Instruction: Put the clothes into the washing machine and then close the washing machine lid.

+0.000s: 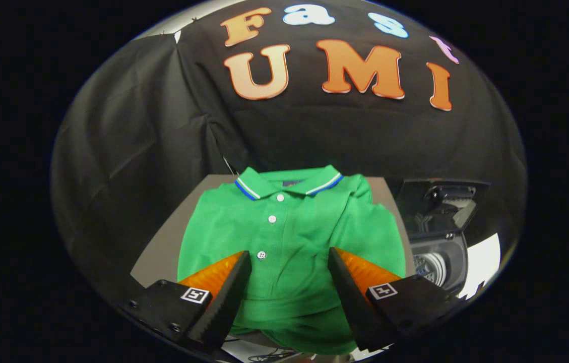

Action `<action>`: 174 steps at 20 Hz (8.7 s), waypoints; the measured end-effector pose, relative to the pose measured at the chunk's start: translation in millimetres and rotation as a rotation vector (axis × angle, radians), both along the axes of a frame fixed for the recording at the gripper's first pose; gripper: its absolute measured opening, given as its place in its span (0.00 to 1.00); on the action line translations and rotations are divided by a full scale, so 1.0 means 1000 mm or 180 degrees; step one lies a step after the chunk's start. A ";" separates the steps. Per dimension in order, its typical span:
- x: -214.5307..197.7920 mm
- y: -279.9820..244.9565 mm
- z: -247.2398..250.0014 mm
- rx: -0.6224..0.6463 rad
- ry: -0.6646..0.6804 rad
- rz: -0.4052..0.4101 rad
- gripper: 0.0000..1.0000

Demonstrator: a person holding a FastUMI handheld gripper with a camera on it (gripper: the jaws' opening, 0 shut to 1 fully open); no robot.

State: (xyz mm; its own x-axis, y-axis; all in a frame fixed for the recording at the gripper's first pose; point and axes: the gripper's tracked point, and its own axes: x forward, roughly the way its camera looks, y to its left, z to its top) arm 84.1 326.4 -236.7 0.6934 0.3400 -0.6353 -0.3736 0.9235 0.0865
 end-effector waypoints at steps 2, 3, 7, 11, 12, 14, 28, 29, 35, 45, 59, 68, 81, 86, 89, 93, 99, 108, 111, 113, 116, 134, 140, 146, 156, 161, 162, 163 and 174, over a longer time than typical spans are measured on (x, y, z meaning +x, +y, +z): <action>0.007 0.000 0.001 0.0005 -0.0096 0.0035 0.99; 0.005 0.000 0.003 0.0017 -0.0186 0.0083 1.00; -0.001 0.009 -0.001 0.0352 -0.0057 0.0281 0.60; 0.003 0.007 0.001 0.0450 0.0152 0.0282 0.21; 0.004 0.005 0.003 0.0437 0.0166 0.0256 0.17; 0.005 -0.001 0.017 0.0445 0.0074 0.0171 0.08; 0.035 -0.196 0.218 0.0449 -0.1164 -0.0448 0.08; 0.036 -0.215 0.221 0.0460 -0.1181 -0.0497 0.08; 0.057 -0.302 0.232 0.0441 -0.1231 -0.0605 0.08; 0.086 -0.387 0.148 0.0436 -0.0701 -0.0412 0.08; 0.121 -0.428 -0.080 0.0070 0.0364 -0.0287 0.08; 0.139 -0.420 -0.182 -0.0227 0.0547 -0.0243 0.08; 0.127 -0.438 -0.249 -0.0374 0.0987 -0.0558 0.33; 0.134 -0.448 -0.198 -0.0236 0.0743 -0.0718 0.89; 0.147 -0.453 -0.154 -0.0222 0.0496 -0.0739 0.99; 0.164 -0.446 -0.090 -0.0256 0.0116 -0.0669 0.99; 0.189 -0.422 -0.011 -0.0089 -0.0206 -0.0543 0.99; 0.261 -0.404 0.044 -0.0065 -0.0528 -0.0652 0.99; 0.279 -0.396 0.042 -0.0190 -0.0568 -0.0582 0.99; 0.288 -0.388 0.037 -0.0228 -0.0550 -0.0557 0.99; 0.297 -0.380 0.029 -0.0248 -0.0515 -0.0555 0.99; 0.282 -0.381 0.021 -0.0172 -0.0752 -0.0724 1.00; 0.254 -0.385 0.021 -0.0130 -0.1004 -0.0753 1.00; 0.223 -0.389 0.018 -0.0032 -0.1338 -0.0770 1.00; 0.172 -0.398 0.004 -0.0049 -0.1410 -0.0851 0.99; 0.144 -0.404 -0.013 -0.0052 -0.1368 -0.0890 0.99; 0.138 -0.407 -0.025 -0.0096 -0.1272 -0.0918 0.99; 0.132 -0.411 -0.039 -0.0170 -0.1154 -0.0929 0.99; 0.105 -0.438 0.025 -0.0123 -0.1359 -0.1211 0.99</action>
